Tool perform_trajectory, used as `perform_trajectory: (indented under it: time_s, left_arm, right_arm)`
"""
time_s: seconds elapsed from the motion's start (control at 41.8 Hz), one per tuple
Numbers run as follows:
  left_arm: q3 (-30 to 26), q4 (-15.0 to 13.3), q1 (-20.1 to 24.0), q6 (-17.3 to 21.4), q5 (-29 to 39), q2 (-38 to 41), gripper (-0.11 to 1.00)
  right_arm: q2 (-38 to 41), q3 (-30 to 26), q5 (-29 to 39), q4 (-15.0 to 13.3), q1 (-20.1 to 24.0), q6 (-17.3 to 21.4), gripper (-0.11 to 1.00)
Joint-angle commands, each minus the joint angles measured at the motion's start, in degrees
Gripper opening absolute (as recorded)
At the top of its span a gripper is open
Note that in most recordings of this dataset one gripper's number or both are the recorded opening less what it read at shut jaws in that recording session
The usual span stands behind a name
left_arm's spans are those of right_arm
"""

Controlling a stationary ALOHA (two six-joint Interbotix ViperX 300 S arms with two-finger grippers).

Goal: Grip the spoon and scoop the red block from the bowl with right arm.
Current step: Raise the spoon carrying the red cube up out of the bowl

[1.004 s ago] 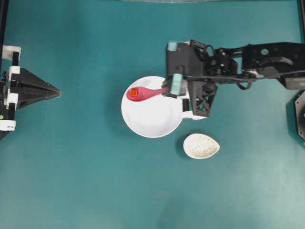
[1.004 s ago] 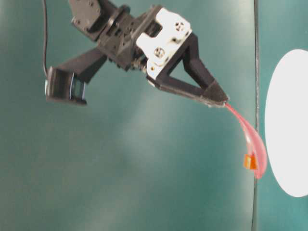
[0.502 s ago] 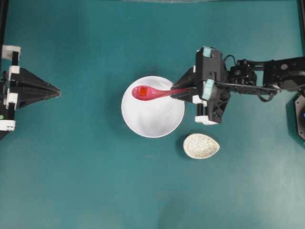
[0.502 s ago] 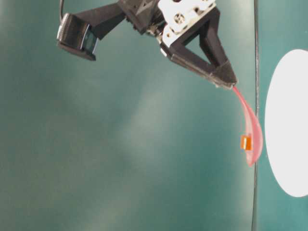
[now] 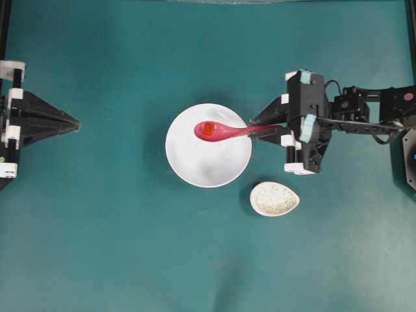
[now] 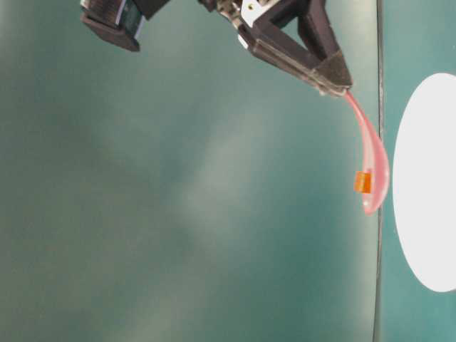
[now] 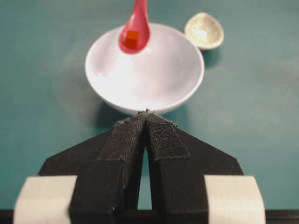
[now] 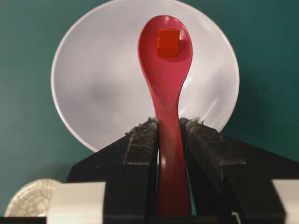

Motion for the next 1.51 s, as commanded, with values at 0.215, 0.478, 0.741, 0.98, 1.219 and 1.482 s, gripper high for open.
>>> perform_trajectory:
  time_s: [0.215, 0.478, 0.741, 0.98, 1.219, 1.482]
  left_arm:
    - [-0.9, 0.1, 0.1, 0.1, 0.3, -0.1, 0.00]
    - [-0.4, 0.1, 0.1, 0.2, 1.1, 0.9, 0.00]
    - [-0.4, 0.2, 0.1, 0.2, 1.1, 0.9, 0.00]
    - [-0.4, 0.2, 0.1, 0.1, 1.1, 0.9, 0.00]
    - [-0.4, 0.2, 0.1, 0.1, 1.1, 1.0, 0.00]
    - [-0.4, 0.2, 0.1, 0.2, 1.1, 1.0, 0.00]
  right_arm:
    - [-2.0, -2.9, 2.6, -5.5, 0.2, -0.4, 0.24]
    - [-2.0, -7.9, 8.2, -8.9, 0.2, -0.4, 0.24]
    - [-2.3, -12.0, 13.4, -9.0, 0.2, -0.4, 0.24]
    - [-4.5, -14.6, 15.3, -9.0, 0.2, 0.4, 0.24]
    - [-6.9, -14.6, 16.3, -8.9, 0.2, 0.5, 0.24]
    - [-7.6, -14.6, 16.8, -8.8, 0.2, 0.6, 0.24]
